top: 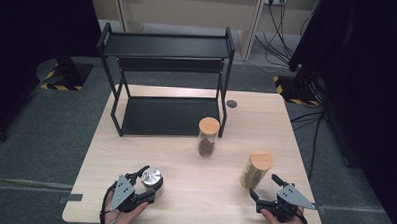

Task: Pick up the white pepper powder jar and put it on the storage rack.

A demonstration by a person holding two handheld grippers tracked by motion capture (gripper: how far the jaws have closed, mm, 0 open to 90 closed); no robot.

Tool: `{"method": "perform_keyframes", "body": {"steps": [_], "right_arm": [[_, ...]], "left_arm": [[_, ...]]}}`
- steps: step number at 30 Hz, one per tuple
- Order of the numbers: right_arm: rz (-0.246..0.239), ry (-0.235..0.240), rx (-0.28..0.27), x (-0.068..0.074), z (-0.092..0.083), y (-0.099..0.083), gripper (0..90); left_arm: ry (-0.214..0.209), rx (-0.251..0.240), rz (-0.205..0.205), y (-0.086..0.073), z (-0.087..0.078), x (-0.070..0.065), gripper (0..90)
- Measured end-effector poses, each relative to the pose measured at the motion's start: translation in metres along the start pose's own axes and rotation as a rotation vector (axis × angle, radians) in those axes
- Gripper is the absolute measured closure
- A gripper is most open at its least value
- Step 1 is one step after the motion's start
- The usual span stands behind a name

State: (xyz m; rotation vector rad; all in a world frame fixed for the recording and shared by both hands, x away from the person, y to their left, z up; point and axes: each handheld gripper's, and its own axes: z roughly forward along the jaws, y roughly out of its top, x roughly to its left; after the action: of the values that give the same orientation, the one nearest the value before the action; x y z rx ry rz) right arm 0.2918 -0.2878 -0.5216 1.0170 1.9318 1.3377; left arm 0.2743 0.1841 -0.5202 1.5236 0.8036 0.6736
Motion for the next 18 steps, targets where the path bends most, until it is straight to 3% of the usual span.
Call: {"method": "perform_keyframes", "body": {"steps": [18], "right_arm": [[-0.003, 0.026, -0.007, 0.003, -0.001, 0.000, 3.8]], "left_arm": [[0.037, 0.009, -0.002, 0.012, -0.002, 0.006, 34.9]]}}
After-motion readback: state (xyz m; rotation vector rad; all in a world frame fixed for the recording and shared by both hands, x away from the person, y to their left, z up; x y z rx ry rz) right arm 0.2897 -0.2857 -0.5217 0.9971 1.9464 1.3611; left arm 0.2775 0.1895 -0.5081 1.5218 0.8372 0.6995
